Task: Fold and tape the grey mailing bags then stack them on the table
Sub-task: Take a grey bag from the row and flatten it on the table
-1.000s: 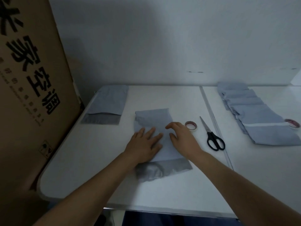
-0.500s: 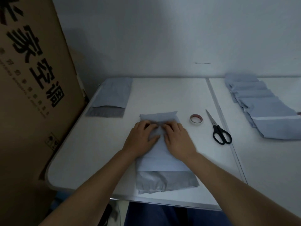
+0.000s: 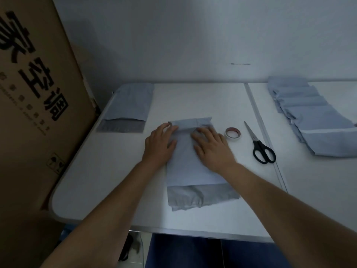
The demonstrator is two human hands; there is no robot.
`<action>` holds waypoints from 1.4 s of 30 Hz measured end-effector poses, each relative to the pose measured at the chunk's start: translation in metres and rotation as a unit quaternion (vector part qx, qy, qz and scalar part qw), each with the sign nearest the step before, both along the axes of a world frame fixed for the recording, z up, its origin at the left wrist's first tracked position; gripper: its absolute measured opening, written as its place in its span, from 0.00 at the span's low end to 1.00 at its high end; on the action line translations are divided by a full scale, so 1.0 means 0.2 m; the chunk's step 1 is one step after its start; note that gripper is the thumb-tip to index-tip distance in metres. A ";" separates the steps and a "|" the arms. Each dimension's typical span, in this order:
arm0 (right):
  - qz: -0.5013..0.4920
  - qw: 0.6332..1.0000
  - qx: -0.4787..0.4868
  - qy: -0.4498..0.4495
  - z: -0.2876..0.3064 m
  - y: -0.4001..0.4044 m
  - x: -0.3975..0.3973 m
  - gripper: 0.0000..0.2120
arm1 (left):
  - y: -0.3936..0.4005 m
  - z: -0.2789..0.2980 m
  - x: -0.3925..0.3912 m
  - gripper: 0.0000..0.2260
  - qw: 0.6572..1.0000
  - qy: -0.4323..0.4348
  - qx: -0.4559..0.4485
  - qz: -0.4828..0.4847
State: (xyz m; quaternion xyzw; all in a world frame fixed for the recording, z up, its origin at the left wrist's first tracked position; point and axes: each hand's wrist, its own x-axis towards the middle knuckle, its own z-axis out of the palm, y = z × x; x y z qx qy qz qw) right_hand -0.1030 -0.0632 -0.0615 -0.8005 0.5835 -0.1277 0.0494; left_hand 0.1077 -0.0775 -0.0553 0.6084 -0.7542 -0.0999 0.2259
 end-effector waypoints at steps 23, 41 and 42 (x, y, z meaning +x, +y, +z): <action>0.078 0.929 0.130 -0.337 0.10 0.34 -0.34 0.33 | 0.41 0.12 0.08 0.03 0.965 0.145 0.167 -0.138; -0.125 0.900 0.102 -0.406 0.08 0.32 -0.22 0.15 | 0.43 0.21 0.12 0.18 0.865 0.362 0.338 -0.078; -0.133 0.900 0.090 -0.404 0.07 0.32 -0.21 0.14 | 0.44 0.20 0.10 0.11 0.878 0.366 0.305 -0.042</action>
